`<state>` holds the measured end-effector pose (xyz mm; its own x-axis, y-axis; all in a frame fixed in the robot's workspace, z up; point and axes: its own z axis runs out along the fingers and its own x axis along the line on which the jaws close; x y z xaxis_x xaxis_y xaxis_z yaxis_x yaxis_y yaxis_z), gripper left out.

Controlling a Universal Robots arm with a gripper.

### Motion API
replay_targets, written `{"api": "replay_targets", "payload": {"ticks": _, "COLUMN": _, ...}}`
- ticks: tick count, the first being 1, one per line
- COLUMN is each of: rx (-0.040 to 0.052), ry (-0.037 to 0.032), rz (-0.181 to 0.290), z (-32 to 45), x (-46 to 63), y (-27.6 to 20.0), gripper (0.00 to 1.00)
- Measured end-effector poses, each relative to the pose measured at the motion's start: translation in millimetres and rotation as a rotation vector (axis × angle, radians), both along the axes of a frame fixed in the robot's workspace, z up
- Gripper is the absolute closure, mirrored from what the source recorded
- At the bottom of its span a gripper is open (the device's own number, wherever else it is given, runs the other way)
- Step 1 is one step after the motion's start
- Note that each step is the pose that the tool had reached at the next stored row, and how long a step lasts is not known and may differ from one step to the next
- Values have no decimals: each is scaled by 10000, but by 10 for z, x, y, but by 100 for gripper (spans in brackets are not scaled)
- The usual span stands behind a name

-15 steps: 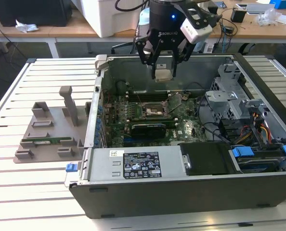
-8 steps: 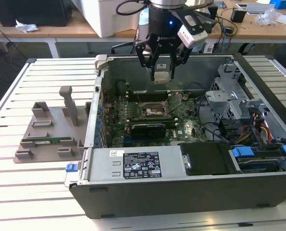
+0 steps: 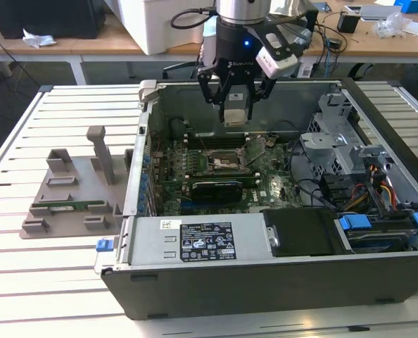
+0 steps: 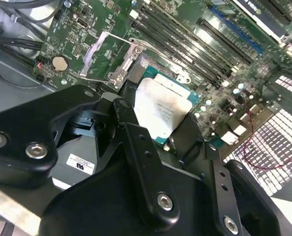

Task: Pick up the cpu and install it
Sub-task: 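Pick up the cpu and move it towards the insertion slot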

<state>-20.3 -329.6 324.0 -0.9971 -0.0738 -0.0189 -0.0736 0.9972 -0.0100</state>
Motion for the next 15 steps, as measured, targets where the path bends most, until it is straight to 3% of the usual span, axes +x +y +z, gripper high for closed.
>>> {"api": "replay_targets", "payload": {"ticks": 3, "rx": 0, "ry": 0, "rz": 0, "z": -68, "x": 0, "y": 23, "gripper": 45}}
{"api": "replay_targets", "payload": {"ticks": 8, "rx": 0, "ry": 0, "rz": 1, "z": -281, "x": 1, "y": 93, "gripper": 45}}
{"api": "replay_targets", "payload": {"ticks": 15, "rx": 0, "ry": 0, "rz": 0, "z": -303, "x": 0, "y": 95, "gripper": 45}}
